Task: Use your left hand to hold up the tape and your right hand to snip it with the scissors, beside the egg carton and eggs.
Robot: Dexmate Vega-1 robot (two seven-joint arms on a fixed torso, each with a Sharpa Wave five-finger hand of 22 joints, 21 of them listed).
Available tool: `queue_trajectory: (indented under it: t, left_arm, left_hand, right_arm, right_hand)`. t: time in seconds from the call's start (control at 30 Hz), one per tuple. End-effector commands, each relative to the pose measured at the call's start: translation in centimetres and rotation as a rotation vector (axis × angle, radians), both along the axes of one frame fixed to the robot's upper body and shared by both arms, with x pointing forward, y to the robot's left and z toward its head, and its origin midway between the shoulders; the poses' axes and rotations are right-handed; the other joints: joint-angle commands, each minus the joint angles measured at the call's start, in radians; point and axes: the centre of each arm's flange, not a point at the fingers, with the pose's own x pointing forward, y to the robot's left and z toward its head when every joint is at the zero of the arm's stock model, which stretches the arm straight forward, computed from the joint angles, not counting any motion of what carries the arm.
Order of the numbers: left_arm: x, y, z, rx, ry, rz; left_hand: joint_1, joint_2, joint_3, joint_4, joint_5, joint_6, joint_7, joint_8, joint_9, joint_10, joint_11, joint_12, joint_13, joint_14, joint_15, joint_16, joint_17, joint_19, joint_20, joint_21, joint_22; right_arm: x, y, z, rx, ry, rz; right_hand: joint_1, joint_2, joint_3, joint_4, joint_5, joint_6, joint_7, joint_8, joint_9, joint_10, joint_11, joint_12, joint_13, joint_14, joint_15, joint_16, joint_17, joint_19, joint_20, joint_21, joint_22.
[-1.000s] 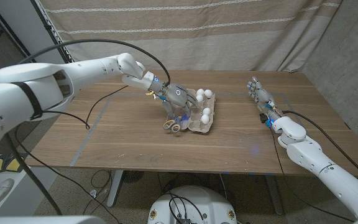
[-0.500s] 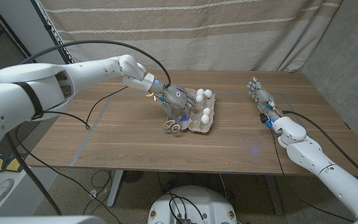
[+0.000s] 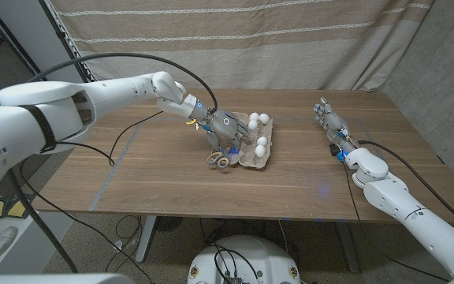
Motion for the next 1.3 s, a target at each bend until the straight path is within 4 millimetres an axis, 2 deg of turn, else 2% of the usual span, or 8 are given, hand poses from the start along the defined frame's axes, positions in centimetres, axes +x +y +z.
queue_trajectory:
  t: [0.03,0.33,0.7,0.9,0.97,1.13,1.2,1.3]
  left_arm:
    - [0.10,-0.05,-0.29,-0.011,0.001,-0.001]
    - [0.20,-0.13,-0.45,-0.021,0.003,-0.011]
    - [0.26,-0.32,-0.61,-0.046,0.002,-0.029]
    - [0.25,-0.36,-0.78,-0.057,0.003,-0.027]
    - [0.23,-0.37,-0.84,-0.065,0.005,-0.026]
    - [0.22,-0.37,-1.00,-0.084,0.015,-0.030]
    - [0.22,-0.36,-1.04,-0.095,0.013,-0.033]
    - [0.23,-0.36,-1.04,-0.108,0.013,-0.035]
  left_hand:
    - [0.007,0.009,-0.004,0.001,0.008,0.023,-0.001,0.013,0.004,0.022,-0.001,0.013,0.005,0.020,-0.176,0.007,0.002,0.005,-0.110,0.004,0.001]
    - [0.039,0.017,-0.002,0.000,0.000,0.114,-0.002,0.036,0.000,0.089,-0.001,0.033,0.018,0.052,-0.177,0.007,0.004,0.012,-0.115,0.005,0.001]
    - [0.114,0.053,0.036,0.003,-0.031,0.235,-0.001,0.060,-0.002,0.208,-0.002,0.073,0.051,0.144,-0.180,0.026,0.018,0.035,-0.125,0.008,0.003]
    - [0.138,0.050,0.066,0.005,-0.067,0.385,0.000,0.091,-0.008,0.297,-0.002,0.123,0.101,0.217,-0.182,0.037,0.037,0.046,-0.123,0.008,0.005]
    - [0.174,0.055,0.111,0.000,-0.096,0.473,0.002,0.118,0.006,0.346,-0.001,0.157,0.139,0.267,-0.183,0.040,0.051,0.056,-0.124,0.010,0.006]
    - [0.272,0.067,0.202,-0.010,-0.156,0.516,0.007,0.138,0.019,0.405,-0.002,0.220,0.207,0.362,-0.189,0.052,0.085,0.070,-0.122,0.010,0.007]
    - [0.290,0.075,0.221,-0.008,-0.170,0.526,0.009,0.144,0.023,0.412,-0.003,0.235,0.224,0.373,-0.189,0.050,0.091,0.074,-0.122,0.011,0.007]
    - [0.314,0.111,0.266,0.002,-0.216,0.548,0.009,0.164,0.034,0.424,0.000,0.269,0.263,0.403,-0.189,0.048,0.109,0.078,-0.105,0.014,0.009]
  right_arm:
    - [0.07,0.05,0.16,0.000,0.001,-0.001]
    - [0.07,0.01,0.33,-0.003,-0.002,-0.002]
    - [-0.06,-0.24,0.39,0.006,-0.001,-0.007]
    - [-0.10,-0.41,0.21,0.012,0.001,-0.007]
    - [-0.09,-0.44,0.13,0.015,0.003,-0.004]
    - [-0.07,-0.48,0.07,0.016,0.005,-0.002]
    - [-0.09,-0.51,0.07,0.017,0.006,-0.003]
    - [-0.17,-0.60,0.09,0.012,0.005,-0.003]
  right_hand:
    - [0.006,0.011,0.002,-0.003,0.000,0.008,-0.005,0.002,0.005,-0.001,-0.003,0.006,0.002,-0.009,-0.006,0.003,0.003,-0.008,0.004,0.006,0.001]
    - [0.006,0.012,0.003,-0.004,-0.001,0.007,-0.006,0.001,0.005,-0.002,-0.006,0.006,0.002,-0.008,-0.007,0.004,0.003,-0.008,0.005,0.006,0.002]
    - [0.008,0.014,0.004,-0.004,-0.001,0.007,-0.007,0.001,0.005,-0.002,-0.008,0.006,0.002,-0.009,-0.010,0.004,0.003,-0.007,0.004,0.006,0.002]
    - [0.008,0.015,0.004,-0.004,-0.002,0.008,-0.007,0.002,0.005,-0.002,-0.008,0.006,0.002,-0.008,-0.009,0.004,0.003,-0.006,0.003,0.007,0.002]
    - [0.009,0.015,0.004,-0.005,-0.002,0.008,-0.007,0.002,0.005,-0.002,-0.006,0.006,0.002,-0.008,-0.010,0.004,0.003,-0.006,0.003,0.007,0.002]
    - [0.009,0.016,0.005,-0.005,-0.002,0.007,-0.009,0.001,0.005,-0.003,-0.008,0.006,0.002,-0.008,-0.010,0.004,0.003,-0.006,0.003,0.007,0.002]
    - [0.010,0.017,0.005,-0.005,-0.002,0.007,-0.009,0.001,0.005,-0.003,-0.009,0.006,0.002,-0.008,-0.011,0.004,0.003,-0.006,0.002,0.007,0.002]
    - [0.010,0.017,0.006,-0.005,-0.002,0.007,-0.009,0.001,0.005,-0.002,-0.009,0.006,0.002,-0.008,-0.011,0.004,0.003,-0.006,0.002,0.007,0.002]
